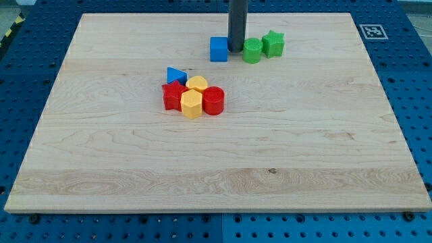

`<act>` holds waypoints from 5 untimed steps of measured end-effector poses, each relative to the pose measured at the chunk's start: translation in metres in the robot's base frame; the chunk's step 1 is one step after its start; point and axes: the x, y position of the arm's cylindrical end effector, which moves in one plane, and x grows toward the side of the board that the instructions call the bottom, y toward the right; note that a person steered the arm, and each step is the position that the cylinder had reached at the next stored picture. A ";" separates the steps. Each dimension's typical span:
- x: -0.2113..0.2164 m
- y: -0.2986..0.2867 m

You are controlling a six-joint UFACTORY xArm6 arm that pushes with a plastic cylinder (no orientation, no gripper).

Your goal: Push the blue cube to the top of the yellow heart

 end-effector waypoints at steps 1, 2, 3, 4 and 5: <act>0.004 -0.013; -0.021 -0.046; -0.036 -0.086; -0.026 -0.096; -0.008 -0.093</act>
